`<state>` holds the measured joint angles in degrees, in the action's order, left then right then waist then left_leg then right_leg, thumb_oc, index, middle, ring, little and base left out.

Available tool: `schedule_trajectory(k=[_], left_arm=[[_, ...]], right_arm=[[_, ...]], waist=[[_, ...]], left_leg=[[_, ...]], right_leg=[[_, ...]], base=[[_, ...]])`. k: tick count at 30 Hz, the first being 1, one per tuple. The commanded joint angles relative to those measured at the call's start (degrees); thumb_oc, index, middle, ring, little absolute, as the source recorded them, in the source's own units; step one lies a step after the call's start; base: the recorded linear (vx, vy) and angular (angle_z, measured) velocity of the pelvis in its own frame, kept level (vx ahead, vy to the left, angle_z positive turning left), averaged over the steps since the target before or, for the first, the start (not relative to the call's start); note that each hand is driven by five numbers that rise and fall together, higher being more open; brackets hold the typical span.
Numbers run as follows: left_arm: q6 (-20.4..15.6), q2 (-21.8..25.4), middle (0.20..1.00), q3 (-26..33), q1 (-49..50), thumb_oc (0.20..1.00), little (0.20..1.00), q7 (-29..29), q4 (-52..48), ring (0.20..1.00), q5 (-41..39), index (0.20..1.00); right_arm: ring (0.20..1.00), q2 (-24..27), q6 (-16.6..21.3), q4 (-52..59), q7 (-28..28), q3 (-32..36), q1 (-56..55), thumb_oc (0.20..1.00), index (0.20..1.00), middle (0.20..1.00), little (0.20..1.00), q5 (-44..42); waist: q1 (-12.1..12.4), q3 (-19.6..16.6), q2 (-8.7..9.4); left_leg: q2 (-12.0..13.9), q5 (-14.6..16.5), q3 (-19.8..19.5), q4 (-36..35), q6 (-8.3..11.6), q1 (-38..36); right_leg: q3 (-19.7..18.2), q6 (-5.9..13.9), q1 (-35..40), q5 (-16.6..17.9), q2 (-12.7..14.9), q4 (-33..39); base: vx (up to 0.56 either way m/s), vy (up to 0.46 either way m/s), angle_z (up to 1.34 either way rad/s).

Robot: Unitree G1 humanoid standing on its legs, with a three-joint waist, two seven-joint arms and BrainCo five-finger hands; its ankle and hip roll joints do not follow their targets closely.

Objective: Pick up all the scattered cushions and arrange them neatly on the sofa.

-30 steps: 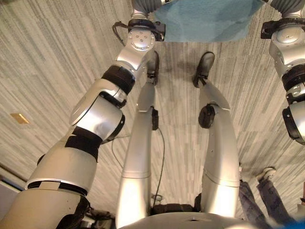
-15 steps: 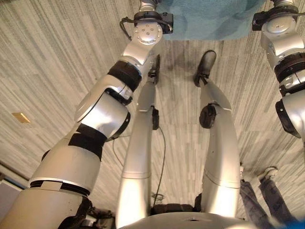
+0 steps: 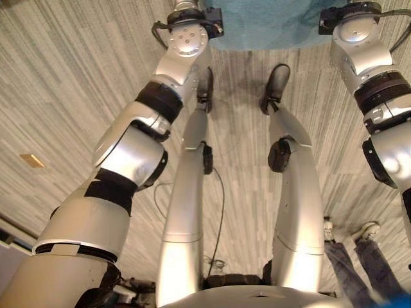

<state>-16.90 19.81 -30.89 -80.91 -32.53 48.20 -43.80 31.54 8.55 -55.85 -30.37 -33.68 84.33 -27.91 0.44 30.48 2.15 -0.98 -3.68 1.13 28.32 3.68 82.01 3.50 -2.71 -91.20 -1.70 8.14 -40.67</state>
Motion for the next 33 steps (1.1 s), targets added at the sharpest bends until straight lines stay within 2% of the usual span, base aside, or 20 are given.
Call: schedule_trajectory(k=[1,7,12,14,15,16,17,18,25,29,30,33], left_arm=[[-6.5,-2.3,0.200,2.9,-0.8,0.200,0.200,0.4,-5.6,0.200,2.0,0.200],[-7.6,-4.2,0.200,4.1,3.6,0.200,0.200,-0.7,-12.0,0.200,4.6,0.200],[-7.2,-5.9,0.200,4.9,10.7,0.200,0.200,-0.2,-19.3,0.200,8.5,0.200],[-6.9,-7.1,0.200,5.6,15.6,0.200,0.200,0.7,-21.1,0.200,9.4,0.200],[-6.7,-7.4,0.200,5.6,17.1,0.200,0.200,1.1,-22.2,0.200,9.9,0.200],[-6.7,-7.5,0.200,5.6,17.3,0.200,0.200,1.1,-22.2,0.200,10.0,0.200],[-6.6,-7.7,0.200,5.8,18.5,0.200,0.200,1.4,-22.4,0.200,10.2,0.200],[-6.2,-6.9,0.200,6.0,21.9,0.200,0.200,2.4,-23.9,0.200,11.2,0.200],[-5.6,-4.0,0.200,7.4,35.2,0.200,0.200,6.2,-29.4,0.200,14.1,0.200],[-5.2,-3.7,0.200,9.1,50.4,0.200,0.200,11.7,-34.4,0.200,13.8,0.200],[-5.1,-3.7,0.200,9.1,50.5,0.200,0.200,11.7,-34.5,0.200,13.8,0.200],[-4.6,-3.5,0.200,9.6,56.5,0.200,0.200,14.3,-36.4,0.200,14.0,0.200]], right_arm=[[0.200,-10.3,8.4,10.2,2.0,-3.1,5.1,0.200,0.200,0.200,0.200,3.7],[0.200,-12.1,9.2,14.9,1.7,0.1,0.9,0.200,0.200,0.200,0.200,4.7],[0.200,-13.1,8.8,20.9,1.6,1.8,-4.5,0.200,0.200,0.200,0.200,9.5],[0.200,-13.2,8.1,23.5,2.4,2.7,-8.5,0.200,0.200,0.200,0.200,12.3],[0.200,-13.1,7.8,24.8,2.9,2.9,-9.9,0.200,0.200,0.200,0.200,13.3],[0.200,-13.1,7.8,24.8,2.9,2.9,-10.2,0.200,0.200,0.200,0.200,13.4],[0.200,-13.3,7.8,25.3,3.2,3.6,-11.8,0.200,0.200,0.200,0.200,13.4],[0.200,-13.3,7.7,26.5,4.1,4.5,-15.1,0.200,0.200,0.200,0.200,14.0],[0.200,-11.7,8.2,32.5,6.9,7.7,-29.8,0.200,0.200,0.200,0.200,16.7],[0.200,-10.2,7.6,39.3,11.3,9.4,-46.8,0.200,0.200,0.200,0.200,20.4],[0.200,-10.2,7.6,39.3,11.3,9.4,-46.9,0.200,0.200,0.200,0.200,20.5],[0.200,-10.4,7.4,41.2,13.4,10.6,-54.8,0.200,0.200,0.200,0.200,21.2]], waist=[[-1.8,-0.7,-1.92],[-1.9,-0.7,-2.29],[-1.5,-0.7,-2.27],[-0.9,-0.7,-2.17],[-0.6,-0.7,-1.94],[-0.7,-0.7,-1.97],[-0.4,-0.7,-1.82],[0.3,-1.2,-1.62],[1.8,-4.6,-1.52],[3.2,-8.1,-1.28],[3.1,-8.1,-1.32],[3.5,-11.0,-1.04]], left_leg=[[0.7,5.6,-9.6,4.3,1.80,-3.4],[0.4,4.1,-9.5,-0.2,2.15,-8.9],[0.5,2.3,-10.3,-6.0,2.48,-17.1],[-0.1,1.5,-10.7,-8.7,2.77,-22.5],[-0.4,-0.6,-10.8,-10.3,2.85,-23.7],[-0.3,1.1,-11.0,-10.5,2.87,-25.1],[-0.4,-0.9,-10.9,-11.3,2.95,-25.9],[-0.2,-1.4,-11.6,-13.8,3.11,-30.6],[-0.2,-1.9,-12.4,-18.6,3.31,-43.6],[-0.3,-0.6,-13.3,-20.5,2.85,-56.2],[-0.2,-0.6,-13.3,-20.6,2.86,-56.3],[-0.1,0.3,-13.6,-22.0,2.47,-61.7]], right_leg=[[1.1,11.86,5.9,-2.9,3.0,-1.1],[2.0,11.59,11.6,-2.6,2.8,1.8],[3.9,11.14,21.0,-2.5,2.3,6.3],[4.8,10.66,27.0,-2.6,2.1,8.8],[5.4,10.18,28.9,-0.7,2.0,10.9],[5.3,10.56,30.1,-2.5,1.9,10.7],[6.0,10.12,31.4,-0.4,2.0,12.3],[6.7,10.28,35.8,0.4,2.0,14.9],[9.5,10.46,51.1,1.7,1.8,22.7],[12.4,10.83,67.0,1.8,1.7,28.2],[12.4,10.83,67.2,1.9,1.7,28.3],[13.5,11.16,74.0,2.3,1.6,31.5]], base=[[0.00,0.000,0.00],[-0.04,0.000,0.03],[-0.04,-0.003,0.03],[-0.04,0.000,0.03],[-0.01,-0.005,0.04],[-0.05,0.011,0.05],[0.03,0.009,0.07],[-0.03,0.017,0.07],[0.05,0.023,0.04],[0.20,0.066,0.09],[0.12,0.044,0.34],[0.17,0.068,0.31]])
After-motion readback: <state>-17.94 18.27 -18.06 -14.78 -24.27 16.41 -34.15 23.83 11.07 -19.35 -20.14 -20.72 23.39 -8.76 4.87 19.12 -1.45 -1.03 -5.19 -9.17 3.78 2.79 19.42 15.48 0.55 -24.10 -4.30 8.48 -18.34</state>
